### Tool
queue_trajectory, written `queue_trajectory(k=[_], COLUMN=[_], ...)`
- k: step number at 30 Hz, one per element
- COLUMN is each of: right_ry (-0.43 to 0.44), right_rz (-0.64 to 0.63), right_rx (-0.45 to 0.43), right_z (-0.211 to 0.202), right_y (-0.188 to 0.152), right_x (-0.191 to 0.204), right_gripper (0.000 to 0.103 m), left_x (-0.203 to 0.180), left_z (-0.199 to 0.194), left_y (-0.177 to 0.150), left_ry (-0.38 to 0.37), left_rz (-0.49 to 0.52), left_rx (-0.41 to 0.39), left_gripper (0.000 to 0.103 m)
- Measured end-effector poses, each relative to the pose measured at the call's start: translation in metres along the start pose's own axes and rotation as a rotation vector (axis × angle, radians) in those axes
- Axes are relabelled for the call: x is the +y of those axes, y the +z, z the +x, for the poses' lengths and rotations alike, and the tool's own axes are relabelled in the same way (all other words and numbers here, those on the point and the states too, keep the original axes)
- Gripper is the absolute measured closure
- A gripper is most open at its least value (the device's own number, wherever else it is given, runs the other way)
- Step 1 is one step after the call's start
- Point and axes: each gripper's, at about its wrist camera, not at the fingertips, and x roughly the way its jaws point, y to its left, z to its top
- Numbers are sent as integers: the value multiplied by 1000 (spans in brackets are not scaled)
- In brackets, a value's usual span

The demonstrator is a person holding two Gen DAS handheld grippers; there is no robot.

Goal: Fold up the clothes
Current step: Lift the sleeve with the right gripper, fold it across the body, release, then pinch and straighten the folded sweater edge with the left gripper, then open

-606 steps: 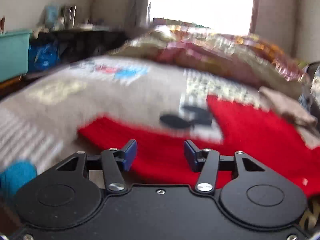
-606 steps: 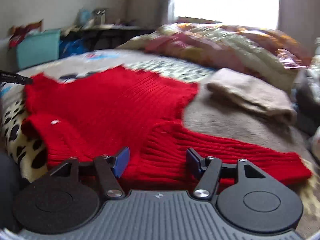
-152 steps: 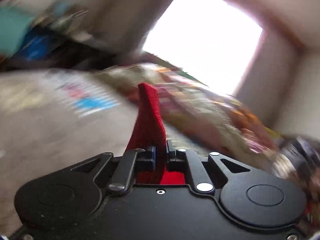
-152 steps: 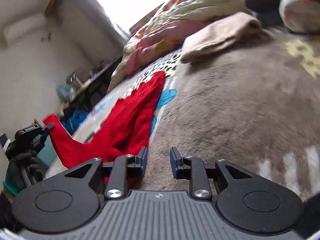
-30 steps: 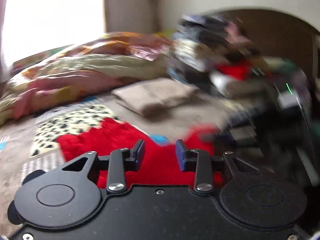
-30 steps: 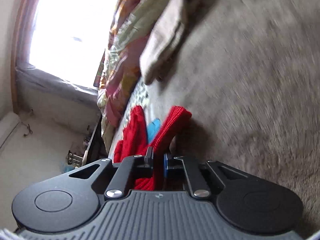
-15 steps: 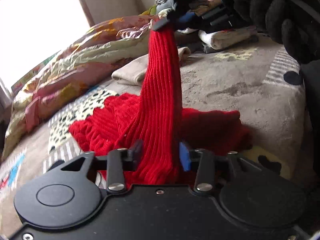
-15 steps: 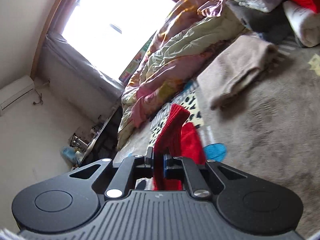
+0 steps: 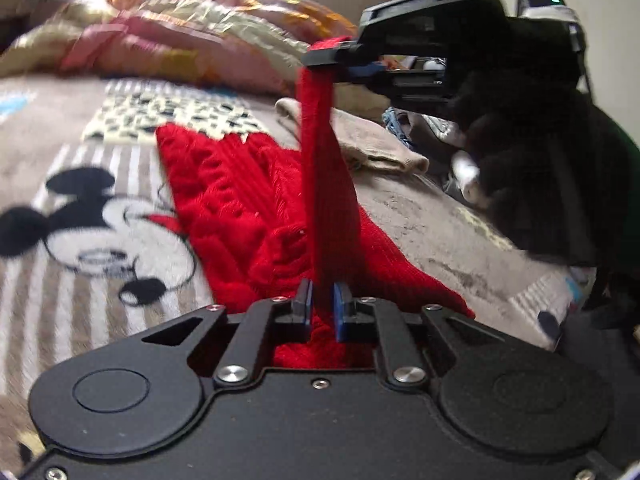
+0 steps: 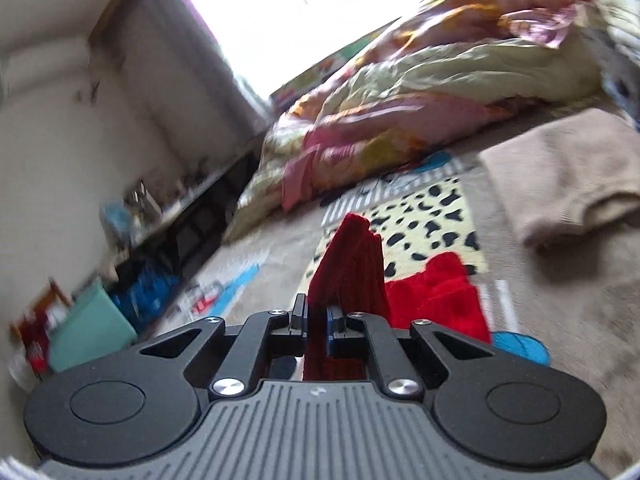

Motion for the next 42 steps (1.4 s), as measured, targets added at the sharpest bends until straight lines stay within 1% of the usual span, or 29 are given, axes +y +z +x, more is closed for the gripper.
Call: queue_trajectory(k=[4, 10, 12, 13, 14, 15, 17, 19, 22, 25, 28, 29, 30, 31, 32, 34, 35, 36, 37, 38, 39, 40, 41, 42], right_ry=[-15, -23, -34, -41, -38, -13, 29, 28, 19, 19, 44, 50, 40, 16, 2, 6, 18, 31, 42, 51, 51, 44, 38, 33], right_rz=[-73, -166, -181, -182, -167, -145, -108, -108, -136, -244, -435, -493, -538, -572, -601, -651, -656, -658, -667, -693, -718, -733, -747, -755], right_rx=[91, 180, 252, 282, 284, 258, 204, 158, 112, 98, 103, 120, 167, 225, 252, 206, 180, 144, 116, 106, 116, 144, 171, 198], right_z=[42, 78, 93, 99, 98, 91, 76, 56, 23, -9, -31, -33, -29, -22, -19, -28, -36, -44, -50, -53, -51, -47, -42, -38], right_y=[-7, -20, -25, -26, -26, -24, -19, -16, -19, -35, -58, -67, -75, -82, -87, -92, -92, -92, -92, -95, -98, -102, -107, -112], right_x=[8, 17, 14, 12, 9, 5, -3, -11, -22, -25, -9, -2, 2, 5, 7, 13, 15, 17, 19, 22, 24, 25, 26, 25], right_gripper=[93, 93, 92, 89, 88, 87, 83, 79, 78, 78, 78, 79, 79, 77, 77, 76, 77, 74, 68, 63, 54, 49, 49, 48], left_x=[7, 21, 25, 26, 27, 28, 28, 30, 33, 36, 40, 40, 40, 39, 39, 37, 35, 32, 29, 28, 27, 28, 29, 30], left_z=[5, 3, 3, 3, 3, 3, 2, -1, -4, -12, -22, -24, -25, -23, -21, -16, -13, -9, -5, 2, 10, 18, 28, 39], left_y=[0, 0, 0, 0, 0, 0, 1, 2, 4, 8, 14, 16, 18, 20, 23, 29, 33, 38, 43, 48, 54, 57, 59, 59], left_ry=[-18, -54, -59, -62, -66, -69, -70, -75, -79, -56, -29, -24, -16, -3, 7, 29, 49, 68, 86, 100, 115, 129, 144, 171], left_rz=[-66, -167, -194, -203, -212, -218, -222, -235, -249, -251, -269, -272, -269, -265, -261, -240, -216, -177, -133, -94, -62, -37, -18, -2], left_rx=[21, 25, 29, 27, 29, 30, 26, 22, 12, -17, -93, -113, -131, -143, -150, -161, -170, -176, -182, -192, -200, -205, -191, -147], left_gripper=[93, 93, 93, 93, 93, 93, 93, 93, 93, 93, 93, 93, 93, 93, 93, 93, 93, 93, 93, 93, 93, 93, 93, 92])
